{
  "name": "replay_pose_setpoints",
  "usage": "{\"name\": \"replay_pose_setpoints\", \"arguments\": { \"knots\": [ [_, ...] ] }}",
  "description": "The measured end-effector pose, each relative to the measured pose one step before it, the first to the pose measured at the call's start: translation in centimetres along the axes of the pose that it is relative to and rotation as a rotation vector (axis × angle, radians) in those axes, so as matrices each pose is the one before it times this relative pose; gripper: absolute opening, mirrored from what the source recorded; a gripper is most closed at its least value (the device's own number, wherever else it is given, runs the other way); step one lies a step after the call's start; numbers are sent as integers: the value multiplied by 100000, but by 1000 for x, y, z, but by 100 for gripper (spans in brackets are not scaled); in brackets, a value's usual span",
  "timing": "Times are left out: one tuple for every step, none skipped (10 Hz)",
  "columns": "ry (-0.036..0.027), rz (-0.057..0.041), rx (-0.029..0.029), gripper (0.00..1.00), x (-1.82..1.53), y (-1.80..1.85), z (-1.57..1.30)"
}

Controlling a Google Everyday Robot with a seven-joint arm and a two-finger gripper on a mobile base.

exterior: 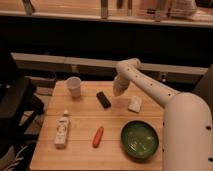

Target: Push the eraser across the table

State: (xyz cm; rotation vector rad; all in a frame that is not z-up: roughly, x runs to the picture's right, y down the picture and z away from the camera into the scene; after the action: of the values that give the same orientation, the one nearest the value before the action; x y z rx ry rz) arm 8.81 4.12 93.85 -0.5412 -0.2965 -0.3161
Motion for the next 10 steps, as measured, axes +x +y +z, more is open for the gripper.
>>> {"name": "replay_pose_setpoints", "arguments": {
  "knots": [
    [-189, -279, -183, 0, -106, -5, 173],
    [-28, -561, -389, 0, -131, 1, 263],
    [221, -1295, -885, 0, -562, -175, 339],
    [203, -1810, -1243, 0, -905, -227, 490],
    [26, -1414, -639, 0, -1065, -509, 475],
    [254, -647, -900, 0, -272, -44, 293],
    [87, -482, -754, 0, -17, 169, 160],
    [8, -775, -380, 0, -99, 60, 116],
    [63, -1573, -957, 0, -453, -34, 241],
    [57, -1825, -1042, 0, -878, -215, 266]
  ]
}}
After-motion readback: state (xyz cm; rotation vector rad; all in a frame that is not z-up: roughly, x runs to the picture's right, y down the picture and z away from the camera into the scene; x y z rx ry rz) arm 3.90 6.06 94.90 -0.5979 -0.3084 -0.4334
